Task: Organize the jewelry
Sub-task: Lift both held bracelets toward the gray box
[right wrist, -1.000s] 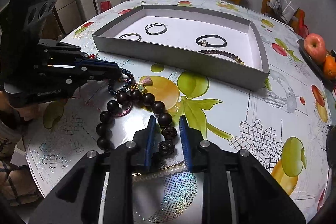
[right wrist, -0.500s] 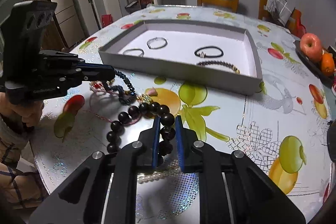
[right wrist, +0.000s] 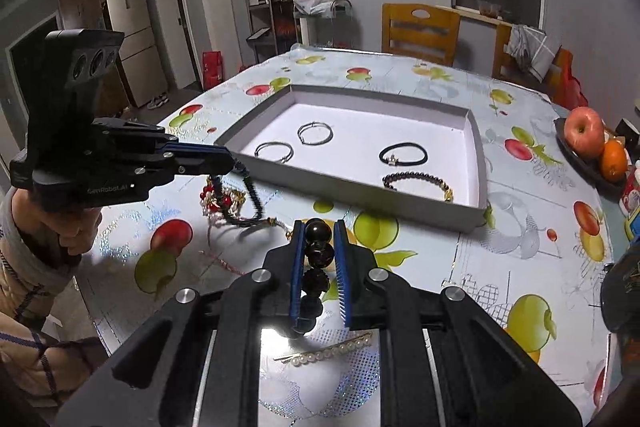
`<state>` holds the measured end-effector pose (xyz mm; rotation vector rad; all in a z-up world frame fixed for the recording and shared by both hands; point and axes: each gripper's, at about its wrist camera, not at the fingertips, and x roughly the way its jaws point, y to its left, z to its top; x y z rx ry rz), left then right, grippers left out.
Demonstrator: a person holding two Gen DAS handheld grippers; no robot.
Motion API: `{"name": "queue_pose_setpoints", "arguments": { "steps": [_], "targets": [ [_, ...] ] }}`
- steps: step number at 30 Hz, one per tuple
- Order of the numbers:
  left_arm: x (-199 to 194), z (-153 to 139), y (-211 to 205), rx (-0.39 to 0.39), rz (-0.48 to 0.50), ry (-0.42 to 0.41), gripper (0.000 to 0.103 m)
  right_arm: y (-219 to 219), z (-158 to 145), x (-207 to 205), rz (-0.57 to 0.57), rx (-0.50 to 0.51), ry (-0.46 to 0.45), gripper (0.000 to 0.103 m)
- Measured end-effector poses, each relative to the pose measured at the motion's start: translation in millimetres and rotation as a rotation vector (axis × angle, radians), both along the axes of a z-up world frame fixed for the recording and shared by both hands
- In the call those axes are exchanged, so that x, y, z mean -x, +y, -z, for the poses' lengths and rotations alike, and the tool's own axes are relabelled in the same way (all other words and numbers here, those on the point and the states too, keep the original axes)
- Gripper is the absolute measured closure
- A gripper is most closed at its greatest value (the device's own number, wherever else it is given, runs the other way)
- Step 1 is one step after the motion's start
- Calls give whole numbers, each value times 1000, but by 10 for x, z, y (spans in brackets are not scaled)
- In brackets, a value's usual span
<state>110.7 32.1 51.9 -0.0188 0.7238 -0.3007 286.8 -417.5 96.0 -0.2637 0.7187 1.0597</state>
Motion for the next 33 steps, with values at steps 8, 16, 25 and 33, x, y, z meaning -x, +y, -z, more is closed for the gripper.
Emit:
{"name": "queue_pose_setpoints", "arguments": {
  "steps": [8, 16, 25, 33],
  "targets": [
    [22, -164, 11, -2, -18, -43, 95, -2, -164, -64, 17, -24, -36, 89],
    [-16, -346, 4, -16, -28, -81, 95, 58, -365, -185, 29, -53, -72, 89],
    [-123, -469, 34, -26, -35, -100, 95, 208, -536, -289, 16, -71, -103, 89],
    [-343, -544, 146, -29, -51, -99, 95, 429, -617, -492, 10, -73, -105, 89]
  ]
}}
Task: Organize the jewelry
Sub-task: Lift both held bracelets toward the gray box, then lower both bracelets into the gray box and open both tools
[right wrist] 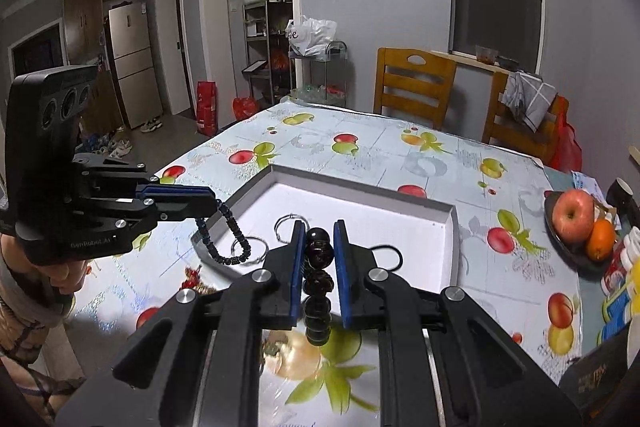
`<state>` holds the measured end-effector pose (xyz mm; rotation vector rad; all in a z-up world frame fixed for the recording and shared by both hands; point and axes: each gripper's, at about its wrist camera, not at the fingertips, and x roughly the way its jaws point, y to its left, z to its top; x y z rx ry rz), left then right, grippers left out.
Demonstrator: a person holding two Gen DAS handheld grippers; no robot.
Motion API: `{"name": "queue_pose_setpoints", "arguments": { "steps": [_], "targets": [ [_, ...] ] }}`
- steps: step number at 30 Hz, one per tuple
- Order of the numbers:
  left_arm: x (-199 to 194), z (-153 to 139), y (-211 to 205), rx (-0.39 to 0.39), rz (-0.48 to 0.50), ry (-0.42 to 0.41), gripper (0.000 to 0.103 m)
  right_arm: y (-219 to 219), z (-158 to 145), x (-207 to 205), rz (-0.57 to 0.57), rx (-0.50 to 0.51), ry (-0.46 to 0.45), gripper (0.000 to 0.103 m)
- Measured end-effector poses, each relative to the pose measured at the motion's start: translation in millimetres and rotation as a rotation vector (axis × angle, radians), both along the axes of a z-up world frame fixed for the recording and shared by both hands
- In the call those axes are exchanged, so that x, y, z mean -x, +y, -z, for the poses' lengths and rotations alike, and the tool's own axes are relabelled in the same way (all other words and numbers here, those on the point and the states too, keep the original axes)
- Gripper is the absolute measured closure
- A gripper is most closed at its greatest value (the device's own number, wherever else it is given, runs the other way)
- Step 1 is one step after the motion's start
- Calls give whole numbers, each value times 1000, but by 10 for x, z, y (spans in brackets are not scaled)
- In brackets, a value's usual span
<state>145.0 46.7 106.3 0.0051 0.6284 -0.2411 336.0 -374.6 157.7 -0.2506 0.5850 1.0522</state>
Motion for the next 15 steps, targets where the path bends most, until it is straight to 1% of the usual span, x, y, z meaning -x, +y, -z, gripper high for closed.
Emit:
{"name": "queue_pose_setpoints", "arguments": {
  "steps": [8, 15],
  "targets": [
    [-284, -17, 117, 4, -25, 9, 95, 325, 55, -243, -7, 8, 37, 89],
    [-618, 119, 230, 14, -43, 44, 95, 669, 203, -375, -33, 21, 84, 89]
  ]
}}
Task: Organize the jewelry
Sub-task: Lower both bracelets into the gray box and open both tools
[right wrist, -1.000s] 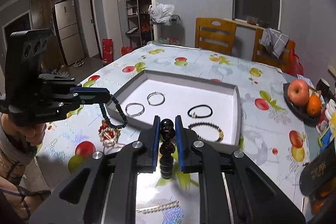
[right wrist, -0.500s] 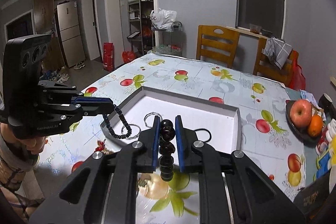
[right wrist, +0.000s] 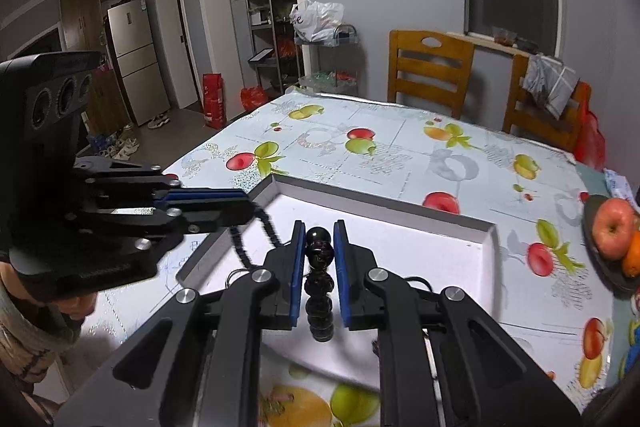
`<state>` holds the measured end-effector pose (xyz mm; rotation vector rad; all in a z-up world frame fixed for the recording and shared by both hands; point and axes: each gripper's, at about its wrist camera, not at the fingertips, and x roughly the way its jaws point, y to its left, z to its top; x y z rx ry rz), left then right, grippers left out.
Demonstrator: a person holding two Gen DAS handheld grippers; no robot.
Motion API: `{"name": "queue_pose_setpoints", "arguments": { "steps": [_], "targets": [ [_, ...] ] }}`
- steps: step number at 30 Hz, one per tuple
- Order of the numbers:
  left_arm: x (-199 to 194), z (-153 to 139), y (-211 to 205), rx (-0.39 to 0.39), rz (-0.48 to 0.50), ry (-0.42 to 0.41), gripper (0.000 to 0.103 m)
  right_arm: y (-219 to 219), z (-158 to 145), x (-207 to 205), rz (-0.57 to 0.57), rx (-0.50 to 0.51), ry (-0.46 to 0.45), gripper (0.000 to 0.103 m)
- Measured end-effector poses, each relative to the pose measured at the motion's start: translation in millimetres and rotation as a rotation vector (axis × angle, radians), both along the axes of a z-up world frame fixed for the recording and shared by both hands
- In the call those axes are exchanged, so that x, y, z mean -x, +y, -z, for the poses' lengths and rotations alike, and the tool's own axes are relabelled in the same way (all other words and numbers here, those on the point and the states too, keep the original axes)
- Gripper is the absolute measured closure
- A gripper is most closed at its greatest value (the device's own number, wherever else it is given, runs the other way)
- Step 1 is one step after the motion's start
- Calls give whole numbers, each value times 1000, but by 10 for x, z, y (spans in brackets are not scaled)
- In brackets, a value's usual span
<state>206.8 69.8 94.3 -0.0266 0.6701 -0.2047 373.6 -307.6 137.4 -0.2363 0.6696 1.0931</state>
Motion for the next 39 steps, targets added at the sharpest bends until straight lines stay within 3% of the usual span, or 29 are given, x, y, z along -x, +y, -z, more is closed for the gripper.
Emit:
{"name": "queue_pose_setpoints", "arguments": {
  "steps": [8, 19, 37, 39],
  "targets": [
    [-386, 324, 132, 4, -20, 77, 95, 229, 358, -391, 41, 60, 70, 89],
    [-633, 615, 505, -3, -109, 161, 95, -36, 618, -903, 143, 75, 148, 89],
    [-677, 815, 457, -86, -134, 179, 95, -189, 864, -1004, 179, 116, 168, 88],
    [-664, 810, 449, -93, -140, 176, 85, -200, 865, -994, 182, 117, 169, 87]
  ]
}}
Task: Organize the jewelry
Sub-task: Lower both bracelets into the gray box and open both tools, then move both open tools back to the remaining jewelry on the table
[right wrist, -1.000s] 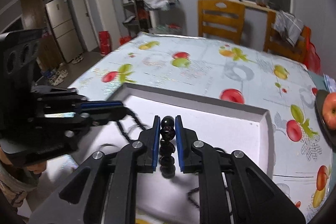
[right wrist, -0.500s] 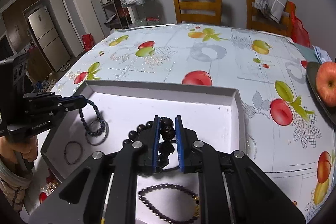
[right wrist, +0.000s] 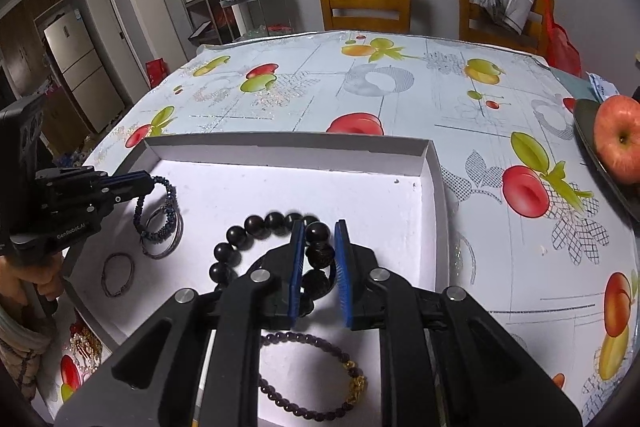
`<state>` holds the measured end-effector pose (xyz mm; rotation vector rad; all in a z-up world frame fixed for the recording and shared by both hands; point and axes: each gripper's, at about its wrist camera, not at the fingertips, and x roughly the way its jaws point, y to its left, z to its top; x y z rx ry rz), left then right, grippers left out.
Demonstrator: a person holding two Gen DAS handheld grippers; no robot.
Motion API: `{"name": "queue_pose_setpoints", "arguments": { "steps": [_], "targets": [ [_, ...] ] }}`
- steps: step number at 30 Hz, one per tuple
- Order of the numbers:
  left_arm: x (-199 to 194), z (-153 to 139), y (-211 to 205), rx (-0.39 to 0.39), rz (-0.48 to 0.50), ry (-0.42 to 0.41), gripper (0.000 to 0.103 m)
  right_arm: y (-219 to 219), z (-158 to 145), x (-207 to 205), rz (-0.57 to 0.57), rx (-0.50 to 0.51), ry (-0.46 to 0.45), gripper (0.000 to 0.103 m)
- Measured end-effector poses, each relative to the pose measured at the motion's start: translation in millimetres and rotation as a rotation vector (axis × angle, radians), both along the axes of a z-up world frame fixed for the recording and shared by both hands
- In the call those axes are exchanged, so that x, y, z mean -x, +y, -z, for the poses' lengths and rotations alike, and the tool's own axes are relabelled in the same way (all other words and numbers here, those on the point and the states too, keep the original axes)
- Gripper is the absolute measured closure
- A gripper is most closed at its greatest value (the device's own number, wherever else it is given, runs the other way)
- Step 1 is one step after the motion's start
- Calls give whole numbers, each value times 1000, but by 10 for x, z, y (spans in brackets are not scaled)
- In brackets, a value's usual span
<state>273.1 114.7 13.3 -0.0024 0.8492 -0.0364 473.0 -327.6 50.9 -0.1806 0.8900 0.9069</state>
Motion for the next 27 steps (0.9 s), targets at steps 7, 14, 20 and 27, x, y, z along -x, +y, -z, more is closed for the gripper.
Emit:
{"name": "queue_pose_setpoints", "arguments": {
  "steps": [7, 14, 20, 27],
  "targets": [
    [101, -54, -6, -5, -20, -21, 67, -94, -93, 91, 13, -31, -18, 71],
    [298, -202, -68, 9, -14, -87, 32, -208, -184, 252, 14, -52, -38, 55],
    [501, -281, -144, 32, 0, -122, 21, -342, -243, 432, 9, -63, -58, 49],
    [827, -355, -292, 45, 23, -165, 21, -519, -259, 647, 13, -72, -82, 36]
  ]
}}
